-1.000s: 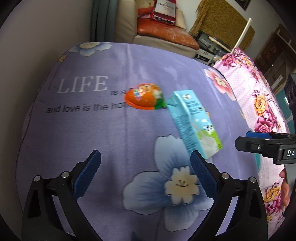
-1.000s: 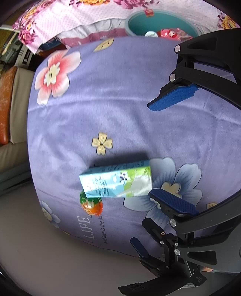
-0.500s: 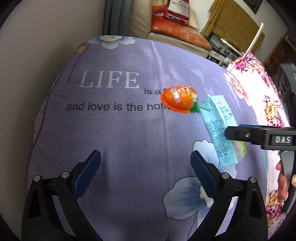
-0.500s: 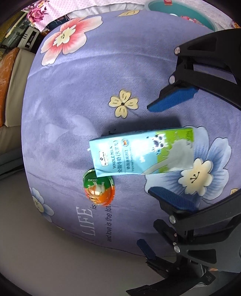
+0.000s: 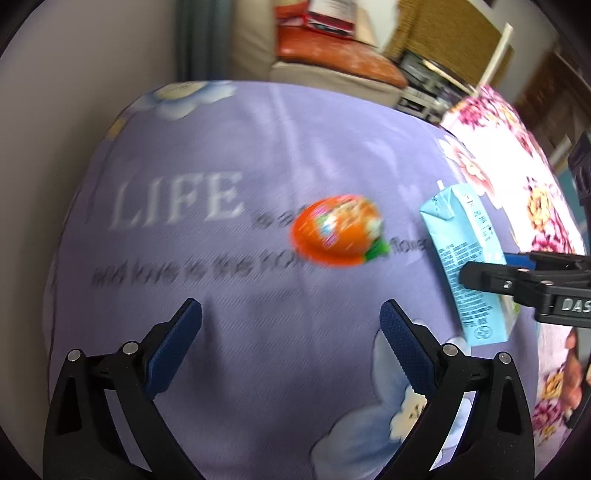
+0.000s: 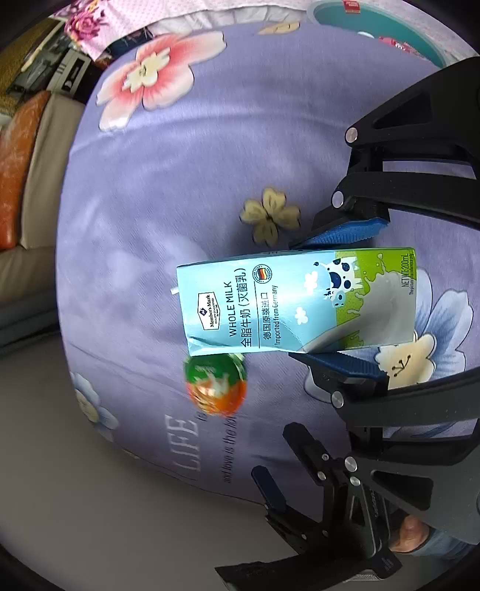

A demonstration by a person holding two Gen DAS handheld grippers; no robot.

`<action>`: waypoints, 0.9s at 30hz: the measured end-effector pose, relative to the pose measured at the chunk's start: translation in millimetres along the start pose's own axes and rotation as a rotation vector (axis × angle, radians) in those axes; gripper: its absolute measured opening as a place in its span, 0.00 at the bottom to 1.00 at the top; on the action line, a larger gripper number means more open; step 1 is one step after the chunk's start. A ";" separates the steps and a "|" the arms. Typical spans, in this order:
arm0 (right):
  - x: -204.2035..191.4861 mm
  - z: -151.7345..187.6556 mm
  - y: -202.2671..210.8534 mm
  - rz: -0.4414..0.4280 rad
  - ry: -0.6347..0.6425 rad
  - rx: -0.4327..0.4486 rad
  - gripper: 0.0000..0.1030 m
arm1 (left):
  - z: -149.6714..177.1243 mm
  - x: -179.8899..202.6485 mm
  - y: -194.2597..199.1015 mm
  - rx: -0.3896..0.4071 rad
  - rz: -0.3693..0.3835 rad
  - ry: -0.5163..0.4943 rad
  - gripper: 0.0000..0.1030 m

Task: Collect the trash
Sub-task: 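Grasp the egg candy cup with the left gripper while the right grasps the milk carton, then carry the egg cup and milk carton over the wastebasket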

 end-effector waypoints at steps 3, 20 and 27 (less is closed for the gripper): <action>10.0 -2.6 8.2 -0.001 -0.021 0.012 0.48 | -18.5 12.1 -9.8 -0.009 -0.011 -0.092 0.94; 53.7 8.7 16.4 -0.059 -0.097 0.023 0.48 | -30.0 38.0 -33.1 0.004 -0.036 -0.149 0.60; 69.2 18.4 33.3 -0.073 -0.142 0.060 0.48 | -15.0 67.9 -14.3 0.016 -0.001 -0.129 0.61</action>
Point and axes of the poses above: each gripper's, at about its wrist camera, not at the fingertips, and y roughly against the way its jaws point, x to its right, z to its underside, the point moved 6 cm from there along -y, roughly the way its jaws point, and after that the axes turned 6 degrees about z, right-handed, at the moved point
